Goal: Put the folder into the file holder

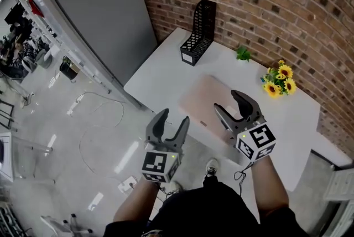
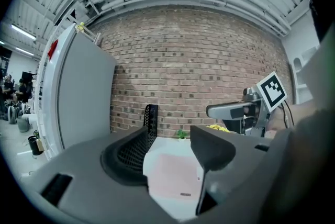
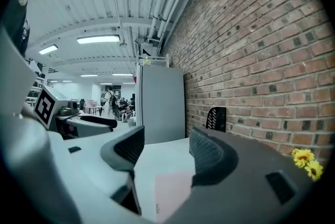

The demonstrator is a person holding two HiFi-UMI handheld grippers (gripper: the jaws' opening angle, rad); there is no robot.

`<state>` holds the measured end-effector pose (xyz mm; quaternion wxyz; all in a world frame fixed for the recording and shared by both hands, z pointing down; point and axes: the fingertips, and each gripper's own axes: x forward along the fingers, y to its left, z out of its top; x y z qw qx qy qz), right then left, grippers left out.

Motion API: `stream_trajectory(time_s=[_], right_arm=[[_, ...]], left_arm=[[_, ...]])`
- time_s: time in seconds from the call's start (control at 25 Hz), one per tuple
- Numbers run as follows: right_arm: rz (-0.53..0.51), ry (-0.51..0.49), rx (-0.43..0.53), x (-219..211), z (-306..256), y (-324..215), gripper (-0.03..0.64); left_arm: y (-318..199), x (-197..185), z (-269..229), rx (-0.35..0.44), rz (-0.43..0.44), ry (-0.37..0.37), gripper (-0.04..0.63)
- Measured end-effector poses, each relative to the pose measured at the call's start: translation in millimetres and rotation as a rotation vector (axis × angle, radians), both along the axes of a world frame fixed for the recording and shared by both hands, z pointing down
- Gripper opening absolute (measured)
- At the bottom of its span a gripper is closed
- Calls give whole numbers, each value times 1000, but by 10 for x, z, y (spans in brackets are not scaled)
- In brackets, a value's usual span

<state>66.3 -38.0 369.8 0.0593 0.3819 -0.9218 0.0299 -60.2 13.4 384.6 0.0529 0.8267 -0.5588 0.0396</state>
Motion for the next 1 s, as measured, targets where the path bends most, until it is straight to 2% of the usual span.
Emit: stream_trajectory(time_s=[0.44,0.72,1.0], right_arm=[[-111,8,-73,169,259,-599,296],[-160,20,-121,262,421,-826,307],[-190,19,-179,274,619,-976,316]], left_arm=[[-431,111,269,-67,-132,27,244],[-543,107,486,-127,-212,74,247],[-593,118,745,-199,-245,96,262]])
